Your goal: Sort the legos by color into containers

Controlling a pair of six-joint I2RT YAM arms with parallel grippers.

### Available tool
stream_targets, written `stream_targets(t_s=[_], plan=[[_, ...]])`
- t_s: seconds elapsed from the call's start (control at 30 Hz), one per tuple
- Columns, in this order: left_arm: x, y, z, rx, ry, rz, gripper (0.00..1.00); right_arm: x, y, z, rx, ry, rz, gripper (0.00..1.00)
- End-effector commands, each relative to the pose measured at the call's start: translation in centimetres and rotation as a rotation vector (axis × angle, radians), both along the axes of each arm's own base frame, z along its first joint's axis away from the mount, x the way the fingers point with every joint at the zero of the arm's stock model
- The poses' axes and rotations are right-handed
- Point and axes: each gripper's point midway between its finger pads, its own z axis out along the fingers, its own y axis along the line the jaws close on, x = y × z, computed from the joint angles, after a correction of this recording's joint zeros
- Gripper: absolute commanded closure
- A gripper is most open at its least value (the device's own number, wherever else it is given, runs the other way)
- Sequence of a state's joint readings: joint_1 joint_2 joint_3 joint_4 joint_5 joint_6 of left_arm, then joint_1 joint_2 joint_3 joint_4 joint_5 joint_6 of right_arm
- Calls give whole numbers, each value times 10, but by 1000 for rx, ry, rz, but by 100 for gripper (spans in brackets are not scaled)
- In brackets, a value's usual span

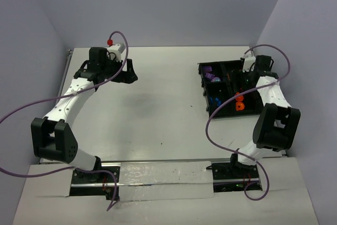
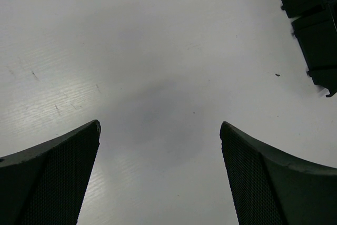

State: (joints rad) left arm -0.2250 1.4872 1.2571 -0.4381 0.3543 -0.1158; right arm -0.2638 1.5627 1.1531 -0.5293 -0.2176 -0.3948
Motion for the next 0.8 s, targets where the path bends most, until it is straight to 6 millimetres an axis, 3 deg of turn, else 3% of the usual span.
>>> stream_targets(t_s=[0.0,0.13,0.2,0.3,0.53,0.77], plan=[[2,11,14,-9,-45,12,1,30,43,84,96,-232,27,2],[-1,19,18,14,-79,31,1,32,113,141,178,-372,124,0],[-7,24,18,33,-93,34,1,24,162,160,235,-423,215,0],[-16,34,16,77,-109,57,1,7,215,174,310,-468,317,0],[-36,55,18,133,-166,129,1,-4,252,169,305,-526,259,0],[-50,62,19,121,-190,172,1,-9,251,172,289,-545,255,0]])
